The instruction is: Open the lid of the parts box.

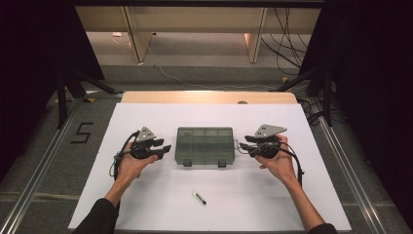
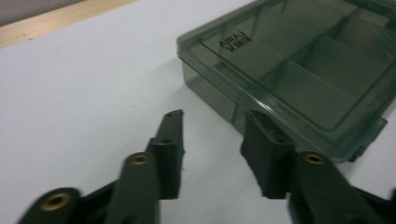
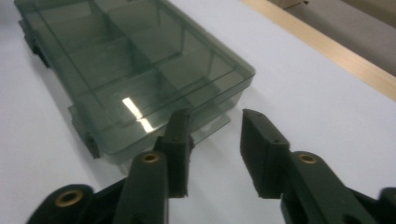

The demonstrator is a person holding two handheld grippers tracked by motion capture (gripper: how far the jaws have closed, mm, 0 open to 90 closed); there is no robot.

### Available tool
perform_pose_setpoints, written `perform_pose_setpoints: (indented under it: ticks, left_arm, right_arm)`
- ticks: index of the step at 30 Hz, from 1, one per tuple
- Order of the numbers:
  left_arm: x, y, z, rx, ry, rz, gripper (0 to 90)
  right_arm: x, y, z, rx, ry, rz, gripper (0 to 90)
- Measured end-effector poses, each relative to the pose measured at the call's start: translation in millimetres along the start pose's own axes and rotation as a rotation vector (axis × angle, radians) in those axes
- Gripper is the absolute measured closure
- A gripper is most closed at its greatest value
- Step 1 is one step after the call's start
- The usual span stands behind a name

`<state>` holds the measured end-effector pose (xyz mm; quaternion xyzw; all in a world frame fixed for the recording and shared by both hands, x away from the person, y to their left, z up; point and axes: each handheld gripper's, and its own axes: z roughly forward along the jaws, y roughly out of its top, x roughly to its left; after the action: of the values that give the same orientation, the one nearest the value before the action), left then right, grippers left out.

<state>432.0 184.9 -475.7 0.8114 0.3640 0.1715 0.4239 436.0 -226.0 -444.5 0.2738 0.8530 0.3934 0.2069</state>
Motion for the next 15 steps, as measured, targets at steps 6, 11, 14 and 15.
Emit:
perform_pose_setpoints:
  ticks: [6,11,14,15]
  left_arm:
    - [-9.1,-3.1,6.4,0.034,-0.003,0.075,81.9]
    - [-13.7,-2.5,7.3,0.036,-0.056,0.091,89.1]
    - [-16.3,-2.1,7.7,0.051,-0.061,0.119,89.4]
    - [-17.1,-2.3,8.4,0.044,-0.06,0.109,89.4]
  right_arm:
    - [4.5,-3.9,4.0,0.046,0.064,-0.058,84.6]
    - [7.8,-6.3,7.7,0.074,0.094,-0.093,90.0]
    - [11.4,-8.9,12.5,0.082,0.103,-0.111,90.0]
    - [12.5,-9.3,13.6,0.093,0.108,-0.117,90.0]
